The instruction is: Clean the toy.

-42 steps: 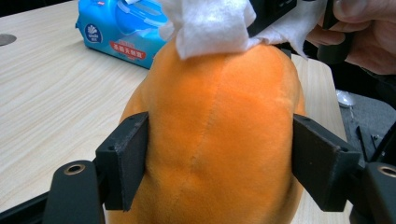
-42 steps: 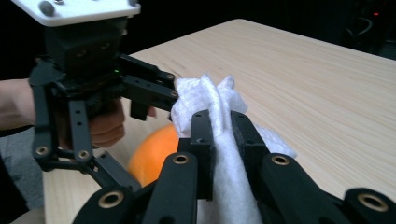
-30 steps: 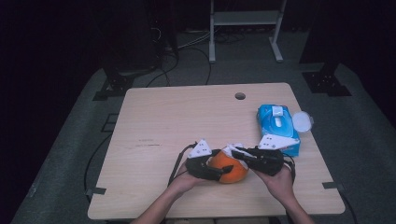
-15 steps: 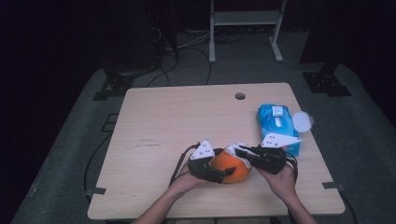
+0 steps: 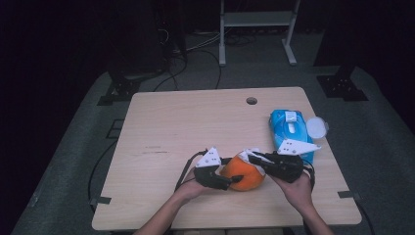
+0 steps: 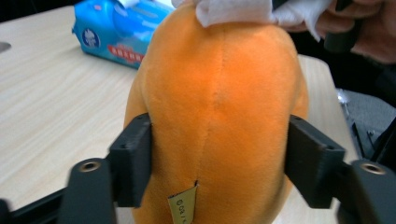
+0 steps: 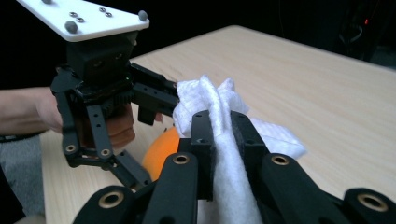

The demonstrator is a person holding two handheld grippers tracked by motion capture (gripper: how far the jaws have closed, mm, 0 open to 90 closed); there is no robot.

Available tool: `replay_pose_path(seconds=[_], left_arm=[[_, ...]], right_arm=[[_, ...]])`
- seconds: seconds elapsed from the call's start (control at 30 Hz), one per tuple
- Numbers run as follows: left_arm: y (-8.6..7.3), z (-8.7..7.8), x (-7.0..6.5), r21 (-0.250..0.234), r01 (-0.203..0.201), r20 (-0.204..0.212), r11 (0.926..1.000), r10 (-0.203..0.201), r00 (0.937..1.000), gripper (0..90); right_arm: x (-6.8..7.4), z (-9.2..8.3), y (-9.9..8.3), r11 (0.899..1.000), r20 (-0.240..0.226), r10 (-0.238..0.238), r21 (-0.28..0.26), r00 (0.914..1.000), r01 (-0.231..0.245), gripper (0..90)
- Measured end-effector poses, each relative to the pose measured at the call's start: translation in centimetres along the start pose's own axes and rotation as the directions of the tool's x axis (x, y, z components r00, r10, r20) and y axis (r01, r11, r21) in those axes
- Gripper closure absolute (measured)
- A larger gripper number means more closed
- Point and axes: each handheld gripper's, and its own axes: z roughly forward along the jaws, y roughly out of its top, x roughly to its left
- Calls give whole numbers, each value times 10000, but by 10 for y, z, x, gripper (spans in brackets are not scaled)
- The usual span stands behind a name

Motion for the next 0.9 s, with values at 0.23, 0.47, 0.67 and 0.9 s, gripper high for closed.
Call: replay_pose_path(seconds=[0.23, 0.47, 0.67, 0.9], left_arm=[[20, -15, -10, -351, -325, -428, 9989, 310, 9986, 369], [29, -29, -8, -202, -419, -491, 9989, 409, 9980, 372], [16, -18, -2, 379, -179, -533, 9991, 199, 9984, 358], [16, -10, -10, 589, -601, -545, 9965, 633, 9965, 331]], right_arm=[[11, -4, 10, 9984, -176, -348, -441, 9992, 340, 802], [-3, -1, -1, 9992, -24, 351, -168, 9994, -351, 805], [-7, 15, -12, 9966, 21, 588, 569, 9983, -588, 805], [8, 21, -5, 9987, -420, 181, 481, 9990, -161, 804]])
